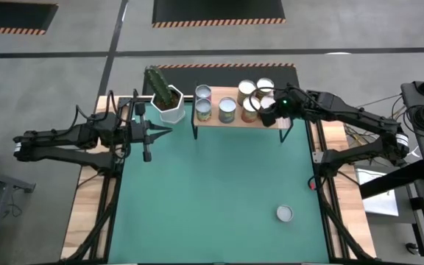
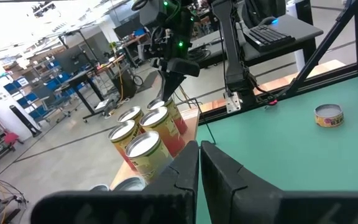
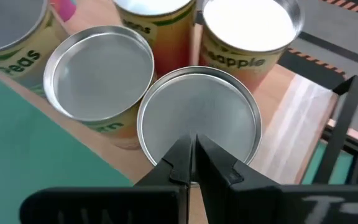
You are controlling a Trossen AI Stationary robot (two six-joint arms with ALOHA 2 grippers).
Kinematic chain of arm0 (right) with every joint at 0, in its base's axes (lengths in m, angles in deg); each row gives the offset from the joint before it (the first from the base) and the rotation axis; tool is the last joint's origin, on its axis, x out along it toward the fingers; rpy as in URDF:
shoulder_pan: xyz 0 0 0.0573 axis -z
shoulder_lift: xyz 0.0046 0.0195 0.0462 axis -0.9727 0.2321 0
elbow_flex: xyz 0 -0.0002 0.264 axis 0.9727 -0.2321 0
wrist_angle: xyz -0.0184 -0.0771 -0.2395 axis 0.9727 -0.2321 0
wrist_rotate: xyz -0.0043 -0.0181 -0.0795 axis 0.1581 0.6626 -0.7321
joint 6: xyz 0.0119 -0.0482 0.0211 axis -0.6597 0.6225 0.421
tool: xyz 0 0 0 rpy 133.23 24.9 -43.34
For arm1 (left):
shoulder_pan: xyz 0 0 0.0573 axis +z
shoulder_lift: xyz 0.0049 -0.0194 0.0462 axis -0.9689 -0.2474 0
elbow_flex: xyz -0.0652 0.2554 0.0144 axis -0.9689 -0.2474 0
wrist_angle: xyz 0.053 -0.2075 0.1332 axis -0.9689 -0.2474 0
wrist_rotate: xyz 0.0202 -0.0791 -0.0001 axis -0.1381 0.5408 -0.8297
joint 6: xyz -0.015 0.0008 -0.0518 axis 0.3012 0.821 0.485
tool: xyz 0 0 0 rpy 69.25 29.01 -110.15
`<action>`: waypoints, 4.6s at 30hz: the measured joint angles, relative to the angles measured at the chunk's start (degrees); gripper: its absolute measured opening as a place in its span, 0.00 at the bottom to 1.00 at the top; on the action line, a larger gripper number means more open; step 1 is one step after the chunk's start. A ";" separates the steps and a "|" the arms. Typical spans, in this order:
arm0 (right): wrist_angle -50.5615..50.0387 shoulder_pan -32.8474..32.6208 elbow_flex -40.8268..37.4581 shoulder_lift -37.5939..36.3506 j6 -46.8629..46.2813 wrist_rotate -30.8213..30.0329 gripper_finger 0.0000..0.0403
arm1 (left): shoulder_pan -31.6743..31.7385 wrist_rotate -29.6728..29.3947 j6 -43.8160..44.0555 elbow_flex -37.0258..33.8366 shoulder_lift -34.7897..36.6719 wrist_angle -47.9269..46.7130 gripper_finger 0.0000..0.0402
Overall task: Pick and place cans onto a shelf
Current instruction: Adjust the cans on the shelf, then put the canned pineapple rings on the shelf
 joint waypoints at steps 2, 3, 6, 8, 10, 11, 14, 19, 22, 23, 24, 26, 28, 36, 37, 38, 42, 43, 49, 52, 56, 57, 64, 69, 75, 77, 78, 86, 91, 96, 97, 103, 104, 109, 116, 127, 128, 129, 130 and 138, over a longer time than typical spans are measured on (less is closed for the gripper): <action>0.09 -0.02 0.03 0.00 0.02 0.71 0.03 | 0.00 0.01 0.00 0.00 0.01 0.00 0.00; 0.08 -0.02 0.03 0.02 0.02 0.76 0.03 | 0.00 0.01 0.00 0.00 0.01 0.00 0.00; 0.08 -0.02 0.03 0.02 0.02 0.78 0.03 | 0.01 -0.01 0.00 0.00 0.01 -0.02 0.00; 0.02 -0.02 0.03 0.00 0.02 0.76 0.03 | 0.00 0.01 0.00 0.00 0.01 -0.02 0.00; -0.23 -0.02 0.03 0.00 0.02 0.79 0.03 | 0.01 0.00 0.00 0.00 -0.01 -0.02 0.00; -0.39 -0.02 0.03 0.00 -0.02 0.91 0.03 | 0.01 0.01 0.00 0.00 0.01 -0.02 0.00; -0.62 -0.02 0.04 -0.02 -0.32 1.04 0.03 | 0.01 0.01 0.00 0.00 0.01 -0.02 0.00; -0.64 -0.02 0.06 -0.02 -0.49 1.25 0.03 | 0.01 0.00 0.00 0.00 0.01 -0.02 0.00; -0.65 0.00 0.06 -0.04 -0.61 2.32 0.03 | 0.01 -0.01 0.00 0.00 0.00 -0.02 0.00; -0.64 0.00 0.06 -0.07 -0.61 2.43 0.03 | 0.00 0.00 0.00 0.00 0.01 -0.02 0.00; -0.64 -0.01 0.06 -0.07 -0.63 2.45 0.03 | 0.01 0.00 0.00 0.00 0.00 -0.02 0.00; -0.64 0.00 0.06 -0.07 -0.97 2.45 0.03 | 0.01 -0.01 0.00 0.00 0.00 -0.01 0.00; -0.66 0.00 0.06 -0.12 -0.98 2.38 0.03 | -0.01 0.01 0.00 0.00 0.01 0.03 0.00; -0.81 0.00 0.22 -1.05 -0.82 1.98 0.03 | 0.00 -0.01 0.00 0.00 0.01 0.15 0.00; -0.92 0.00 0.47 -1.07 -0.63 1.98 0.03 | 0.01 0.01 0.00 0.00 0.00 0.18 0.00; -0.99 0.00 0.66 -1.07 -0.46 1.96 0.03 | 0.00 0.00 0.00 0.00 0.01 0.18 0.00; -0.65 0.00 1.22 -1.03 -0.33 1.78 0.03 | 0.00 0.01 0.00 0.00 0.01 0.22 0.00; -0.67 0.00 1.27 -1.03 -0.33 1.70 0.03 | -0.01 0.01 0.00 0.00 0.01 0.22 0.00; -0.55 -0.79 3.41 -1.05 0.04 1.56 0.03 | 0.00 -0.01 0.00 0.00 0.01 0.26 0.00; -0.39 -2.90 5.26 -1.14 0.01 1.93 0.03 | 0.01 -0.02 0.00 0.00 0.01 0.28 0.00; -0.26 -8.94 6.13 -1.55 -1.63 2.07 0.03 | 0.01 0.01 0.00 0.00 0.01 0.27 0.00; -0.24 -10.75 6.05 -1.68 -2.40 2.07 0.03 | 0.01 -0.01 0.08 0.00 0.01 0.26 0.00; -0.33 -25.14 3.87 -1.69 -11.19 3.19 0.03 | -0.01 0.01 2.08 0.00 0.01 0.17 0.00; -0.27 -35.30 1.69 0.22 -21.89 9.98 0.03 | 0.01 0.01 3.04 0.00 0.01 0.17 0.00; -0.25 -45.19 -2.13 4.24 -38.68 16.32 0.03 | -0.01 0.01 3.54 0.00 0.01 0.40 0.00; -0.22 -47.70 -3.55 5.68 -43.96 18.47 0.03 | 0.00 0.01 4.05 0.00 0.00 0.57 0.00; -0.24 -48.89 -4.30 6.39 -46.73 19.56 0.03 | 0.01 0.02 4.27 0.00 0.01 0.62 0.00; -0.27 -57.68 -10.86 9.86 -65.85 26.32 0.03 | 0.00 0.03 5.04 0.00 -0.01 0.84 0.00; -0.14 -61.22 -14.87 9.90 -73.84 26.15 0.03 | -0.01 0.03 5.16 0.00 0.00 0.85 0.00; 1.39 -62.01 -17.41 9.90 -79.10 26.11 0.04 | 0.01 0.02 4.93 0.00 0.01 0.87 0.00; 2.12 -62.01 -17.65 9.90 -79.47 26.18 0.05 | -0.01 0.02 4.92 0.00 -0.01 0.87 0.00; 5.35 -62.01 -17.63 10.30 -81.58 26.51 0.23 | 0.01 0.03 4.53 0.00 0.01 1.16 0.00; 5.94 -62.01 -17.59 10.45 -82.32 26.51 0.28 | 0.01 0.01 4.52 0.00 0.00 1.18 0.00; 9.57 -62.01 -17.58 13.03 -83.95 26.53 0.55 | 0.00 0.02 4.28 0.00 -0.01 1.62 0.00; 7.60 -61.97 -16.69 16.97 -80.21 29.51 0.88 | 0.01 0.01 4.26 0.00 -0.01 1.64 0.00; 5.72 -61.99 -15.66 17.25 -80.50 26.20 0.94 | 0.01 0.03 3.38 0.00 0.01 2.50 0.00; 5.54 -61.96 -15.80 17.25 -80.50 25.93 0.94 | 0.01 0.03 3.28 0.00 -0.01 2.47 0.00; 5.61 -61.96 -16.06 17.25 -80.54 25.92 0.94 | 0.00 0.02 3.23 0.00 -0.01 2.47 0.00; 5.62 -61.98 -16.27 17.45 -80.87 25.93 0.94 | 0.00 0.01 3.21 0.00 -0.01 2.47 0.00; 5.88 -61.99 -17.04 19.29 -81.47 26.72 0.94 | -0.01 0.03 3.21 0.00 -0.01 2.33 0.00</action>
